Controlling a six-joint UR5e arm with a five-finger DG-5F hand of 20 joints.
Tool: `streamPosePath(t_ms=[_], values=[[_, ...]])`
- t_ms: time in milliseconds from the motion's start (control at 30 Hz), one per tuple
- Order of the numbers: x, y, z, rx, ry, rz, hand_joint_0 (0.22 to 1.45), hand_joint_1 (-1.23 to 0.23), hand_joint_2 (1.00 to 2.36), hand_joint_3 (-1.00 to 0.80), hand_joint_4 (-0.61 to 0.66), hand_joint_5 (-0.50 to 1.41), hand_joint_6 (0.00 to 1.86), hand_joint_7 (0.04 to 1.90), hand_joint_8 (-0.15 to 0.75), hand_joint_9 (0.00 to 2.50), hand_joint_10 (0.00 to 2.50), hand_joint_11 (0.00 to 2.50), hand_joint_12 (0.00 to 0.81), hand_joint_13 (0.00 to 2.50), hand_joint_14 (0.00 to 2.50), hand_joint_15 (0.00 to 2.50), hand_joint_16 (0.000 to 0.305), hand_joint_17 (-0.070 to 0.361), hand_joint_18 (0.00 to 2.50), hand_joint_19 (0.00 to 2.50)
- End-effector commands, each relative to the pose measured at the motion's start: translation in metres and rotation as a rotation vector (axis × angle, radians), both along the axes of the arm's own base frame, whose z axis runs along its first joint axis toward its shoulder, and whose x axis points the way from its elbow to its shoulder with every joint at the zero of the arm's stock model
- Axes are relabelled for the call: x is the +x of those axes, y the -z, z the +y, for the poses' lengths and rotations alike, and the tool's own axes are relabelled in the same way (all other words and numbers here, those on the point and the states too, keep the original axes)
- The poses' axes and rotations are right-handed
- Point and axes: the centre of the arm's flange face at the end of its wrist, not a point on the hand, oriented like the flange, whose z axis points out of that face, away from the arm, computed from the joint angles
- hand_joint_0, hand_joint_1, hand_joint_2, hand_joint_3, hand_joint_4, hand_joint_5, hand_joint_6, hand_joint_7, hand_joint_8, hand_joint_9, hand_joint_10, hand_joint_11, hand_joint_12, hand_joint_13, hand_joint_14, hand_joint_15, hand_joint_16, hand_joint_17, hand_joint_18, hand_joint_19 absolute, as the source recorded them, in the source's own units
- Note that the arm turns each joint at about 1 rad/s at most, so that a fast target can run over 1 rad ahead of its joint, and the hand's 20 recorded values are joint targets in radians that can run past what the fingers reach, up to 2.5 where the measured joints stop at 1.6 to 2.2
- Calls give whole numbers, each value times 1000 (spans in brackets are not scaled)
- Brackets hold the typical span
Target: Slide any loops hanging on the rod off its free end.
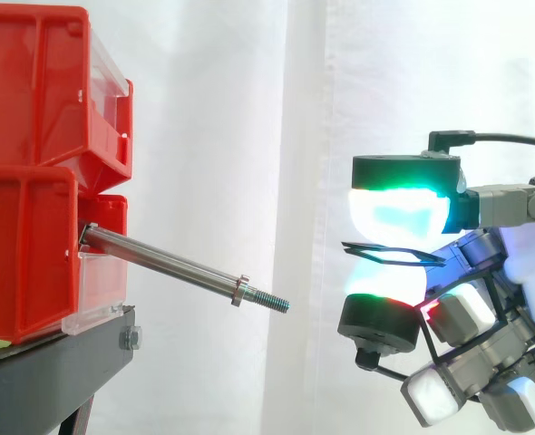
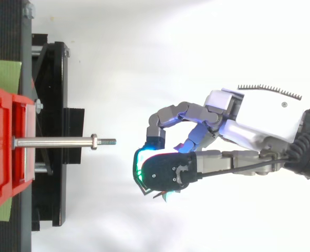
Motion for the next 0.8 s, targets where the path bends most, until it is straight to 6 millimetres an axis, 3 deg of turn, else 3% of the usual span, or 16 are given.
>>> streamPosePath(t_ms=[0, 133, 367, 767], values=[[0, 0, 0, -1, 1, 2, 624, -515, 1015, -312, 211, -76, 684, 1267, 361, 1241, 18, 615, 338, 968, 10, 290, 54, 121, 1033, 775], [0, 0, -1, 0, 1, 2, 615, -553, 1016, -312, 172, -91, 698, 1235, 354, 1217, 20, 642, 340, 966, 11, 303, 53, 120, 1033, 776], [-2, 1, 0, -4, -1, 14, 617, -757, 1014, -293, 194, -163, 852, 1172, 342, 1099, 21, 770, 357, 906, 11, 316, 54, 121, 1008, 761], [-2, 1, -1, -2, 1, 13, 700, -809, 1000, -489, 148, -190, 887, 1019, 321, 1009, 19, 800, 357, 892, 13, 309, 54, 121, 992, 713]])
